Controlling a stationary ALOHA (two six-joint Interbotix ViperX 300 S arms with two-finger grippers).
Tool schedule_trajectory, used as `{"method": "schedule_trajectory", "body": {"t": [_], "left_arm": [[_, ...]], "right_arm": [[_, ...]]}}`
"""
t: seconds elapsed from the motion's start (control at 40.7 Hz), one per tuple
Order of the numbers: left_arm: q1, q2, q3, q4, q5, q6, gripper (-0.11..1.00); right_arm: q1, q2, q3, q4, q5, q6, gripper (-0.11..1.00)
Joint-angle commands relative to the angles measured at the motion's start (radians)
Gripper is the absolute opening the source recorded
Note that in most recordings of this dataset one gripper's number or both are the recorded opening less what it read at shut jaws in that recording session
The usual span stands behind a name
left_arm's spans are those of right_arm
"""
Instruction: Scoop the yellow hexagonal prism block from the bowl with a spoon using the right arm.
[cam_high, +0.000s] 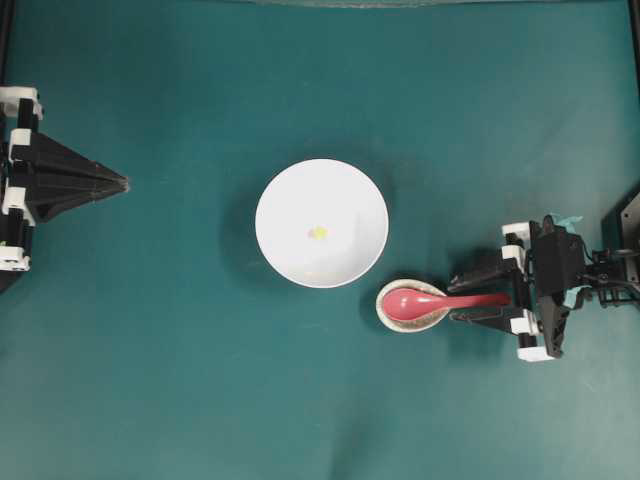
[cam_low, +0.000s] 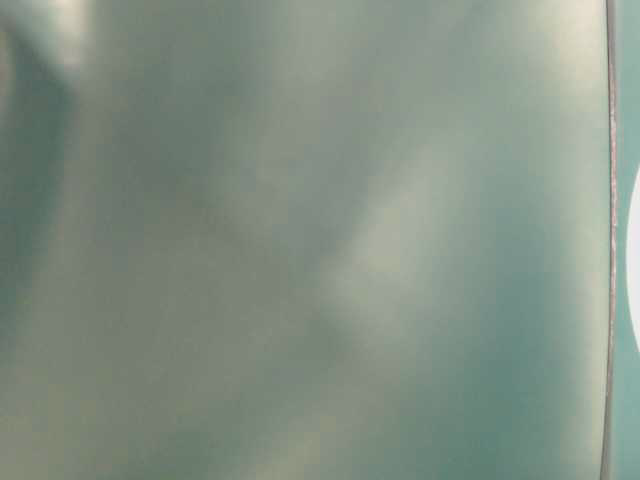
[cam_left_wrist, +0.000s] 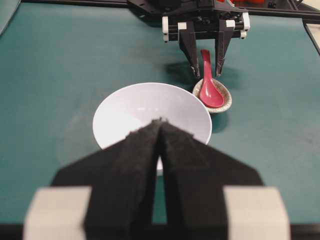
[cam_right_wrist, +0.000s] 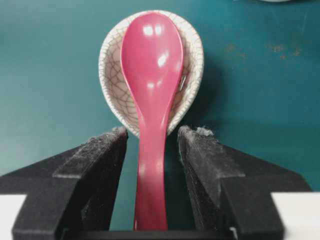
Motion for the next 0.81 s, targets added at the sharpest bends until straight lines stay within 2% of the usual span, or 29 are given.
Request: {"method": "schedule_trajectory", "body": {"t": [0.0, 0.786], "left_arm": [[0.002, 0.009, -0.015, 0.002, -0.003, -0.002, 0.0], [0.002, 0.009, -0.015, 0.003, -0.003, -0.002, 0.0]], "right_arm": [[0.006, -0.002, 0.002, 0.0, -0.031, 0.0, 0.51], [0.021, -0.002, 0.014, 0.0, -0.052, 0.0, 0.5]]}}
